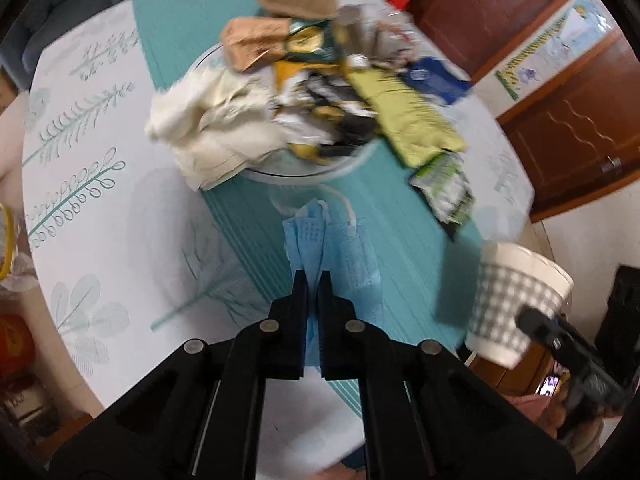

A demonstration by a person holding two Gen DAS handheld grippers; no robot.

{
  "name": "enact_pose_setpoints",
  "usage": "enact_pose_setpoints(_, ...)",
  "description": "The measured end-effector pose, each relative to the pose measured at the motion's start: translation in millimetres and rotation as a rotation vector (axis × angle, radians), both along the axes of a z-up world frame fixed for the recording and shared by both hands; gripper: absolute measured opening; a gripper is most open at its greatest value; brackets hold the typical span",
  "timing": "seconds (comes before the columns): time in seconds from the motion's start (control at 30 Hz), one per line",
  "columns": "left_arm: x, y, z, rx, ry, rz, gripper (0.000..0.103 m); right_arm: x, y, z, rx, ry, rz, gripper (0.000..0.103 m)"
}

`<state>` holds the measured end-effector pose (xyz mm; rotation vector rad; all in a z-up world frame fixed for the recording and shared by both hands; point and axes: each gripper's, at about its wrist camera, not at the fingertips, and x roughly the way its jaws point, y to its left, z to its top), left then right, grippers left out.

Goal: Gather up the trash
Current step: 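Carry the cup and mask over the black bin and open both grippers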

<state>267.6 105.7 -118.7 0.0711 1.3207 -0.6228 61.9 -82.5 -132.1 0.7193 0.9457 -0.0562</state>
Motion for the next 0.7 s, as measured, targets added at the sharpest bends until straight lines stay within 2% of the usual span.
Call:
enact_pose_setpoints(0.13,-38,-10,32,-0.035,-0.049,-0.072,0.002,-31,-19,2,-0.027,-0.015,-0.041,0.036)
enact_pose_setpoints(0.23,-73,-37,50,-0.055,-0.082,-0.151,0.002,-60,-35,-2,-0.032,-0.011,-0.086,0.036)
enact_pose_setpoints(0.37,-130,-80,51,-0.049,-0.143,-0.275,0.002,-101,-56,-16,-0.066,0.022,-0.146,0.036)
enact_pose_setpoints(0.57,-205,-151,3,0.015,-0.144,-0.446,0.002,-149,-85,-64,-0.111,0.133,-0.225,0.036)
enact_pose_setpoints(0.7,-249,-195,-46,0.112,-0.168,-0.528,0.002,-167,-102,-115,-0.117,0.236,-0.244,0.036)
